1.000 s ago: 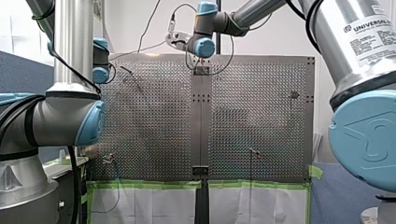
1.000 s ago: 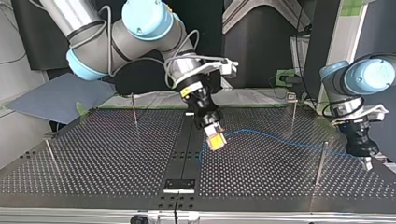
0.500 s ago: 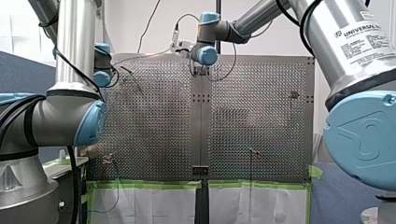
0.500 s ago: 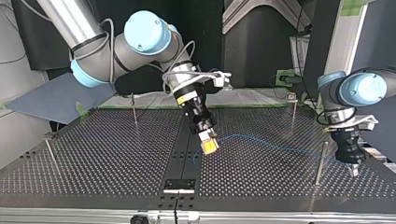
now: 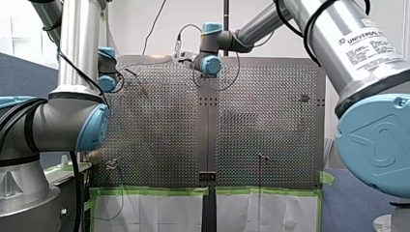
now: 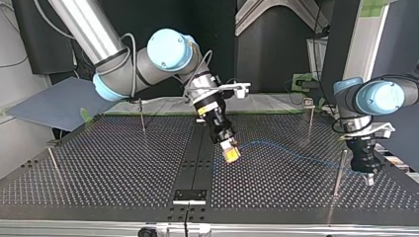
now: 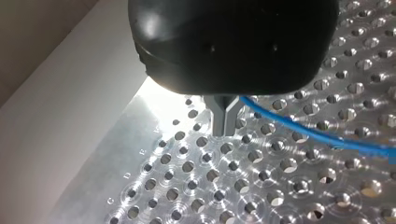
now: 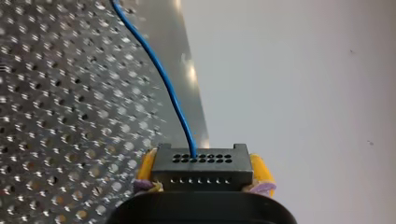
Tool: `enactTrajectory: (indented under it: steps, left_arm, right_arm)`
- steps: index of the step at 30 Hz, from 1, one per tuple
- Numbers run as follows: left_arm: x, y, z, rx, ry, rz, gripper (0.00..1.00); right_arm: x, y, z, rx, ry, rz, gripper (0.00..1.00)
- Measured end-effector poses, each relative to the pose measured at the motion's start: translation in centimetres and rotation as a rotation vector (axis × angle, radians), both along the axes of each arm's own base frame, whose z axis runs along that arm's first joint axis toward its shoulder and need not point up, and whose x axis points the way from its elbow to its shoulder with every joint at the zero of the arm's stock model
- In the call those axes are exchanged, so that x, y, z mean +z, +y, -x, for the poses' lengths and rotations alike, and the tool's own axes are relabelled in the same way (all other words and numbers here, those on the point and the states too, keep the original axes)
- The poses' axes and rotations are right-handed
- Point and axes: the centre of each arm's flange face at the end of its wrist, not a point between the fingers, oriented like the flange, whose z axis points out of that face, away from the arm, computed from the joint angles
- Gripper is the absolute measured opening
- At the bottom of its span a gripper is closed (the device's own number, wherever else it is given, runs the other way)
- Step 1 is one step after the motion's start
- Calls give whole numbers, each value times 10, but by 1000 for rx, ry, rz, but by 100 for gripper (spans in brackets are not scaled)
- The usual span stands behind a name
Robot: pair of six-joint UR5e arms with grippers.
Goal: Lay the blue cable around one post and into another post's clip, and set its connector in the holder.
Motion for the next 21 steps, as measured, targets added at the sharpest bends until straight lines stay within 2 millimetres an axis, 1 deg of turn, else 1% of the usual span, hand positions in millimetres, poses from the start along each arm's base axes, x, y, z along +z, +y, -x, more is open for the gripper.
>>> enactTrajectory:
  steps: [7, 13, 19, 20, 21]
  left_arm:
    - [-4, -5, -1, -10, 8, -1, 0]
    - [-22, -11, -6, -27, 46, 7, 0]
    - [-28, -12, -7, -23, 56, 18, 0]
    - [-28, -12, -7, -23, 55, 19, 4]
    - [-28, -12, -7, -23, 55, 20, 4]
  right_arm:
    - [-5, -2, -3, 1, 3, -7, 0]
    - [-16, -7, -3, -10, 15, -22, 0]
    - [-27, -13, -2, -31, 32, -41, 0]
    - [-29, -13, -2, -34, 35, -45, 0]
    - [-30, -14, -2, -36, 37, -47, 0]
